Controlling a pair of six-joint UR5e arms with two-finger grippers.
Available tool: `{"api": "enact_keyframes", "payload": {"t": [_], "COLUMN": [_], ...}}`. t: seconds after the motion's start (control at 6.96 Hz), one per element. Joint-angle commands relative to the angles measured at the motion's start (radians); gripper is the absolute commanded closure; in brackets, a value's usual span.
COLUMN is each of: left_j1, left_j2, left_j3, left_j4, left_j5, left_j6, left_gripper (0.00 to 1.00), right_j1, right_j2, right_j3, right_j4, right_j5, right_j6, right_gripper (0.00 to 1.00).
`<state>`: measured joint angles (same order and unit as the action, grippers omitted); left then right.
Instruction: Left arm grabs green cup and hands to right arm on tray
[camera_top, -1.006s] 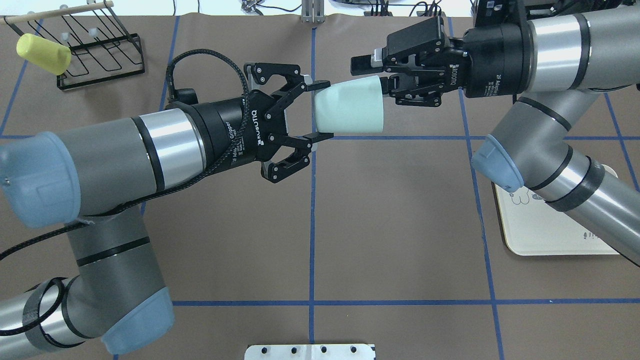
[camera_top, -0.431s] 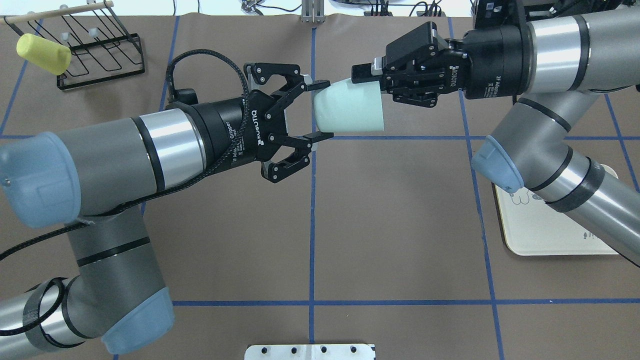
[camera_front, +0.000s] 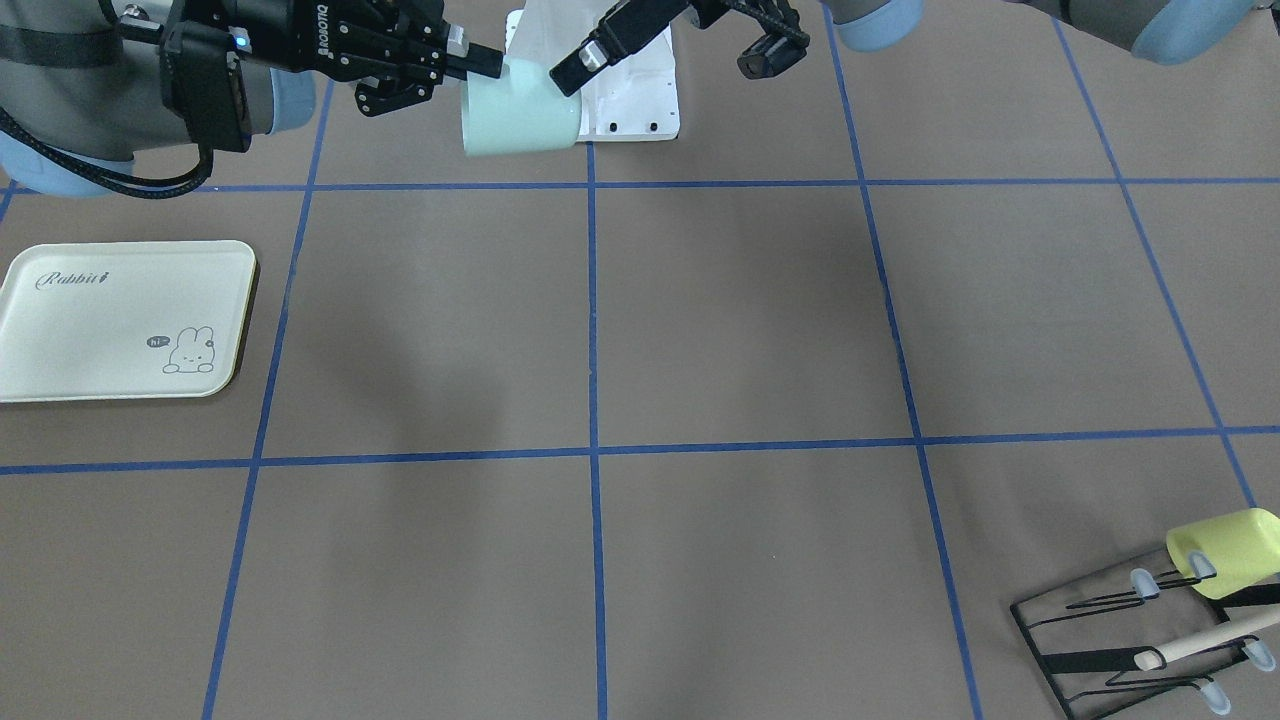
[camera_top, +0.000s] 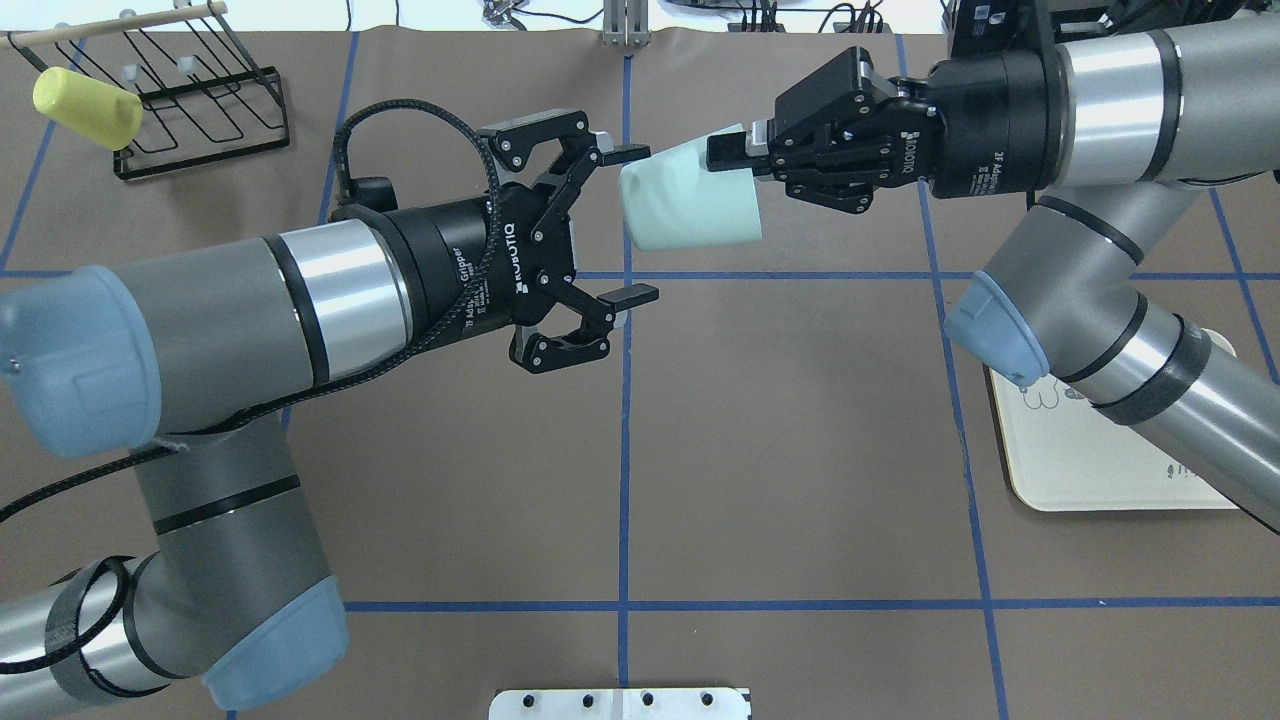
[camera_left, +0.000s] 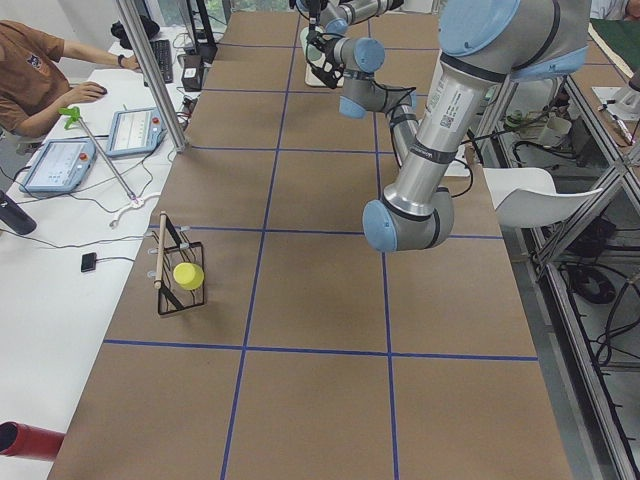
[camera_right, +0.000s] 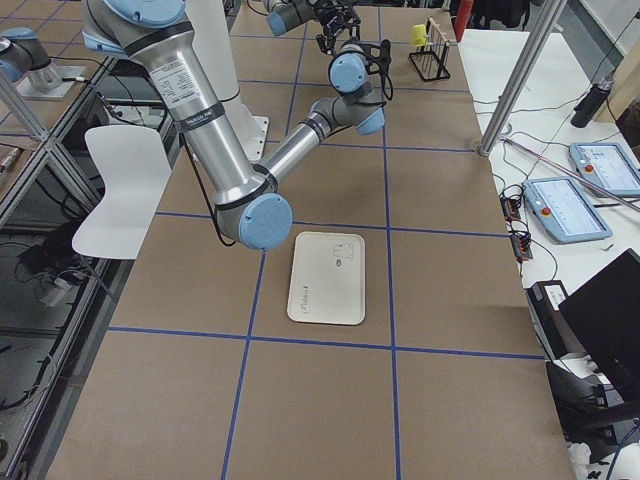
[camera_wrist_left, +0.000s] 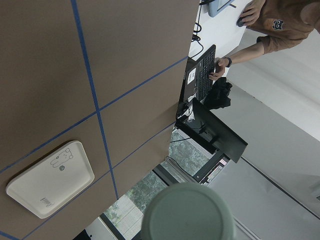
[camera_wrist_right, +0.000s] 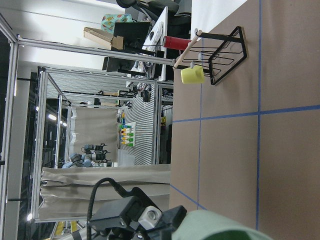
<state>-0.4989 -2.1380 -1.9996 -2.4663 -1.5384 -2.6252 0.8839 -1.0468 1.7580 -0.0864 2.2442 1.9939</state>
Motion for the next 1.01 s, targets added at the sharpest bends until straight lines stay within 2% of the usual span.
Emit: {"api": "enact_keyframes", "payload": {"t": [0.0,0.29,0.43,0.57,0.72,0.86], "left_j1": [0.000,0.000,0.000,0.000,-0.006,-0.010], "left_j2": [0.003,0.010,0.015,0.012,0.016,0.044], "left_j3": [0.001,0.001,0.004,0.012,0.016,0.007], "left_j4": [-0.014,-0.014,-0.014,-0.005,0.001,0.054], "left_j5": [0.000,0.000,-0.003,-0.044,-0.080,-0.107], "left_j6": [0.022,0.022,0.024,0.089,0.255,0.440], "left_gripper": [0.00,0.00,0.00,0.00,0.00,0.00], "right_j1": [0.001,0.009,0.048,0.105,0.157,0.218], "right_j2": [-0.005,-0.013,-0.018,-0.019,-0.030,-0.035], "right_j3": [0.000,0.000,-0.029,-0.093,-0.156,-0.210], "right_j4": [0.001,-0.001,-0.004,-0.009,-0.022,-0.089], "right_j5": [0.000,-0.003,-0.024,-0.025,0.000,0.099], "right_j6": [-0.001,-0.006,-0.018,-0.076,-0.167,-0.293], "right_gripper": [1.00,1.00,1.00,1.00,1.00,1.00]}}
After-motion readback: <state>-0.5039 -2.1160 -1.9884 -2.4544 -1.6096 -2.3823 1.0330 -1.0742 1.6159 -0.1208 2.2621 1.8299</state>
